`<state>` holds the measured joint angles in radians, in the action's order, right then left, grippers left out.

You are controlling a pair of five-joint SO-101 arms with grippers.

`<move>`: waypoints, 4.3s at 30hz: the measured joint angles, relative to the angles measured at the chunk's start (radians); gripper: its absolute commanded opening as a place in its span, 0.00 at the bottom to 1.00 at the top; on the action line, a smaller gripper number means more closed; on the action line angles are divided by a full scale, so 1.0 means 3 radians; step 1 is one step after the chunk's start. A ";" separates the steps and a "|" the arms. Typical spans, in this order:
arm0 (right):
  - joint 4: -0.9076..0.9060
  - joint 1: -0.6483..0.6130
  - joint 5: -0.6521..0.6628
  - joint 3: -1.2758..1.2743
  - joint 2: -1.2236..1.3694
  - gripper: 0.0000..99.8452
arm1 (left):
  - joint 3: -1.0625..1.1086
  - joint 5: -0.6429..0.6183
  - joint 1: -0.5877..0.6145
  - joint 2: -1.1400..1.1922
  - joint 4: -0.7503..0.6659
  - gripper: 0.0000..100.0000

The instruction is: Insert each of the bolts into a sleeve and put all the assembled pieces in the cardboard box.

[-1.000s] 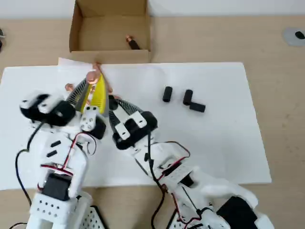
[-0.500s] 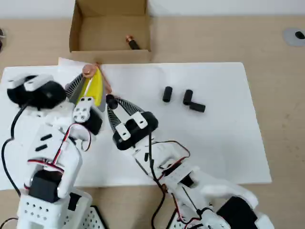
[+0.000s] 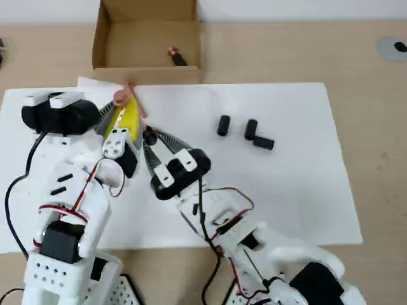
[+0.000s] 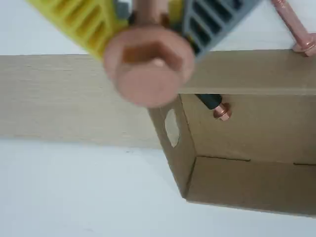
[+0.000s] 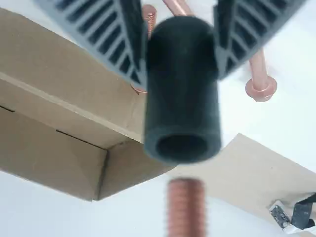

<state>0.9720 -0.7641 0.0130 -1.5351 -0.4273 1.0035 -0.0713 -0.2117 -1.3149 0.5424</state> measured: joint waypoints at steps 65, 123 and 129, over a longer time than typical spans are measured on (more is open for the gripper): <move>-0.0133 0.0061 -0.0005 0.0005 0.0010 0.01 | 0.0639 -0.1002 -0.0338 -0.0020 0.0752 0.19; -0.5125 0.1171 0.0486 0.7334 0.3948 0.01 | 0.1616 -0.0675 0.0997 -0.0762 0.0511 0.17; -0.5370 0.1171 0.0486 0.8066 0.4588 0.01 | 0.1616 -0.0670 0.0997 -0.0762 0.0527 0.17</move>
<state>-0.6391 -0.4127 0.1588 0.8846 0.9490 1.4883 -0.2723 0.0875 -1.5436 0.7004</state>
